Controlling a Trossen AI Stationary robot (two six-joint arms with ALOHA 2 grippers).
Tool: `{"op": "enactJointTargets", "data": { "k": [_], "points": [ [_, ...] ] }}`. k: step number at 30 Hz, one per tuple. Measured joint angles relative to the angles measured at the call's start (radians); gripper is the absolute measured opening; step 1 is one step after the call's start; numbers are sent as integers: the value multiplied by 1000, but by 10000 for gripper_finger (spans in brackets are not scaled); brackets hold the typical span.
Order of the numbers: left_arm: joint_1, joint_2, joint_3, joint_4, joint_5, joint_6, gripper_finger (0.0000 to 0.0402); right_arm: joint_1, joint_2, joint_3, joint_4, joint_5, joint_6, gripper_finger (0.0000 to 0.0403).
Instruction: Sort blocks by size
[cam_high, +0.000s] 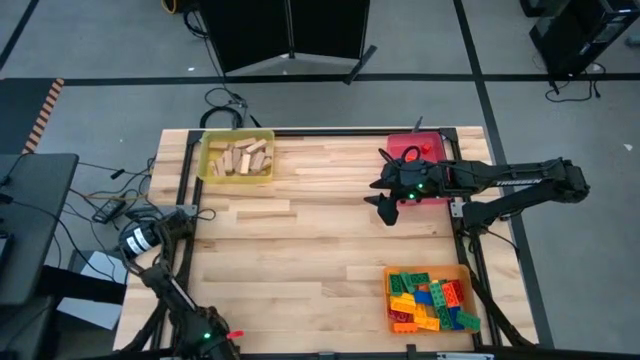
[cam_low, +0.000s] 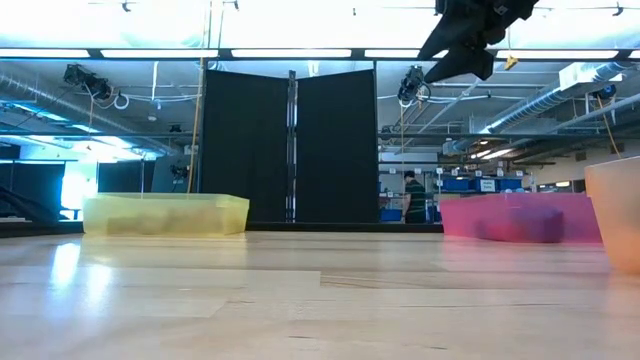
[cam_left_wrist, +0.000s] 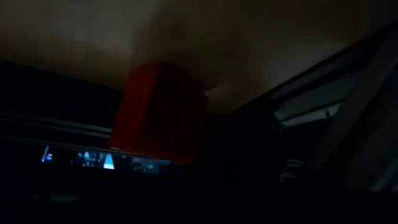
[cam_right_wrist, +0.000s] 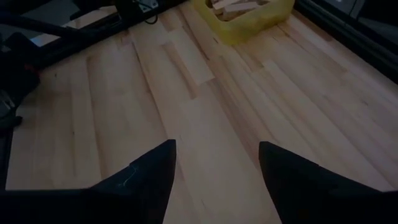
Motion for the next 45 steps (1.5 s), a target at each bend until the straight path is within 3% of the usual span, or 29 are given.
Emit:
{"op": "enactJointTargets", "data": {
  "k": [10, 20, 24, 30, 33, 40, 45],
  "points": [
    [-17, -3, 7, -84, -77, 0, 3, 0, 0, 0, 16, 0, -7, 241],
    [179, 0, 3, -505, -421, 69, 3, 0, 2, 0, 35, 0, -8, 241],
    [271, 0, 28, -538, -581, 154, 5, 0, 2, 0, 35, 0, 0, 242],
    [352, 0, 94, -510, -728, 180, 5, 12, 2, 0, 32, -1, 2, 242],
    [355, -16, 108, -392, -806, 173, 4, 17, 2, 0, 31, -1, 2, 240],
    [324, -114, 52, -115, -1029, 15, 3, 19, 2, 0, 29, -2, 3, 243],
    [318, -251, -47, 12, -1142, 7, 2, 19, 2, 0, 34, -2, 3, 241]
  ]
}}
